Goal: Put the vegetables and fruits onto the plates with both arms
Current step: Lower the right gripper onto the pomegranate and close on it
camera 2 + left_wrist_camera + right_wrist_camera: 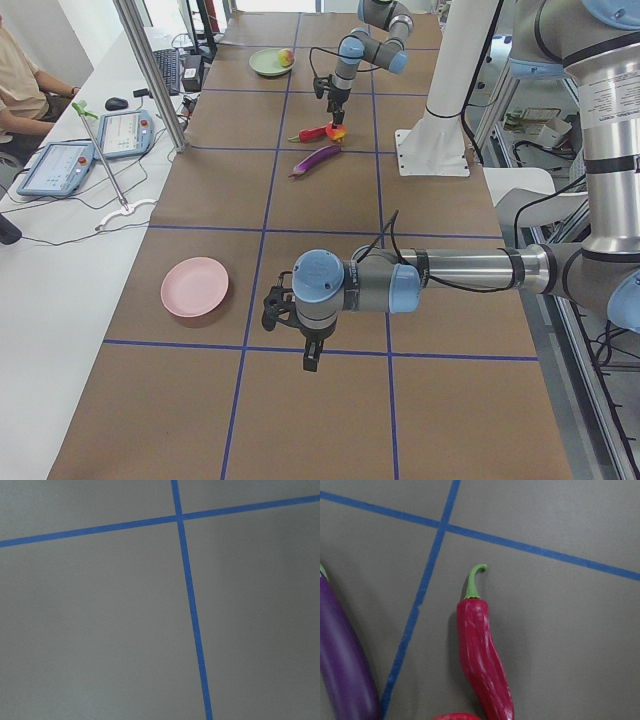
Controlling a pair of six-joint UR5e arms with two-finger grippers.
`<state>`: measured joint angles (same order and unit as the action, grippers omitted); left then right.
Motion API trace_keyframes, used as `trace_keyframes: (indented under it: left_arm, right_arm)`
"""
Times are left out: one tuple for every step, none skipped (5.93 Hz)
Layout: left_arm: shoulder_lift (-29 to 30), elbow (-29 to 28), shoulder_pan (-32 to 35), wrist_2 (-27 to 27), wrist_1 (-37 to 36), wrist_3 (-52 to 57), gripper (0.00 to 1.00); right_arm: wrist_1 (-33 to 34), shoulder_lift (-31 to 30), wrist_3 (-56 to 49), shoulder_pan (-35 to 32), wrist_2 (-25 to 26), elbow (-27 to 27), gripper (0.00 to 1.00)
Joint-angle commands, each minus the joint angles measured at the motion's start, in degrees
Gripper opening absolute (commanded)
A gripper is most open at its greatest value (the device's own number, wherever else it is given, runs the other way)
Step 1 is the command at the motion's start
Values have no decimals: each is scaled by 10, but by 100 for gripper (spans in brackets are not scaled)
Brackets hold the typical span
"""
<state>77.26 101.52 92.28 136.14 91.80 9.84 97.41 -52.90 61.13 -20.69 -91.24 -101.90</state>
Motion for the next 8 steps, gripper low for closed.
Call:
trace_keyframes:
  left_arm:
    - [0,0,0,0,0,0,100]
    - [0,0,0,0,0,0,100]
    - [0,0,0,0,0,0,100]
    - [0,0,0,0,0,0,100]
    - [0,0,0,0,0,0,100]
    - [0,0,0,0,0,0,100]
    - [0,0,0,0,0,0,100]
    - [0,0,0,0,0,0,100]
  right_arm:
    - [-1,10,5,15,11,21,98]
    - [-1,6,-2,17,12,21,98]
    - [-1,3,-12,16,18,21,96]
    - [-1,-3,-34,17,20,21,96]
    - [-1,-9,-37,17,20,21,92]
    - [-2,-5,-37,17,15,21,51]
    - [-3,-4,-37,16,13,15,1]
    - [-3,5,-42,-13,-9,7,0]
